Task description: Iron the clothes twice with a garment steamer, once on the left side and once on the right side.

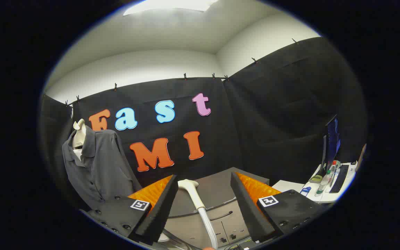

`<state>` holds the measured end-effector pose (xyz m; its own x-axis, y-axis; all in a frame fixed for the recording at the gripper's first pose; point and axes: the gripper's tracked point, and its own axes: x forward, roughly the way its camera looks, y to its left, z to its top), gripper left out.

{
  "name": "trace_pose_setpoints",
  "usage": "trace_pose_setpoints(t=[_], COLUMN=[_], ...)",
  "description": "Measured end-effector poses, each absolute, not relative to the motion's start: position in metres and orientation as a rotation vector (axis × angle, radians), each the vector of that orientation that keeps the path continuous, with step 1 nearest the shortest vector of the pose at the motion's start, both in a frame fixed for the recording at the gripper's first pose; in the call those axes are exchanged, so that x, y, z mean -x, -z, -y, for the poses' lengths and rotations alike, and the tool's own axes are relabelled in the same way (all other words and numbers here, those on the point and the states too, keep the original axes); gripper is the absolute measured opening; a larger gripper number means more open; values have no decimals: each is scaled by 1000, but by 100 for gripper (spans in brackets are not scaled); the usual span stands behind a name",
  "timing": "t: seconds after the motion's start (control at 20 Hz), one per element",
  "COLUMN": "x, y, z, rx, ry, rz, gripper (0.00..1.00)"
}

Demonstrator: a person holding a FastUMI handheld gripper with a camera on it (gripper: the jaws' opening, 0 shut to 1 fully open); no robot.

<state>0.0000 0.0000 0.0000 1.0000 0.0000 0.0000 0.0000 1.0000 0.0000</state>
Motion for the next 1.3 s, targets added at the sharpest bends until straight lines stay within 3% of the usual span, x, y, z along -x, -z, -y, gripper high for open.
trace_pose_setpoints(t=[1.3], x=[-42], y=[46], z=[-28], rx=[12], ry=[-40], rz=[-137], gripper=[98])
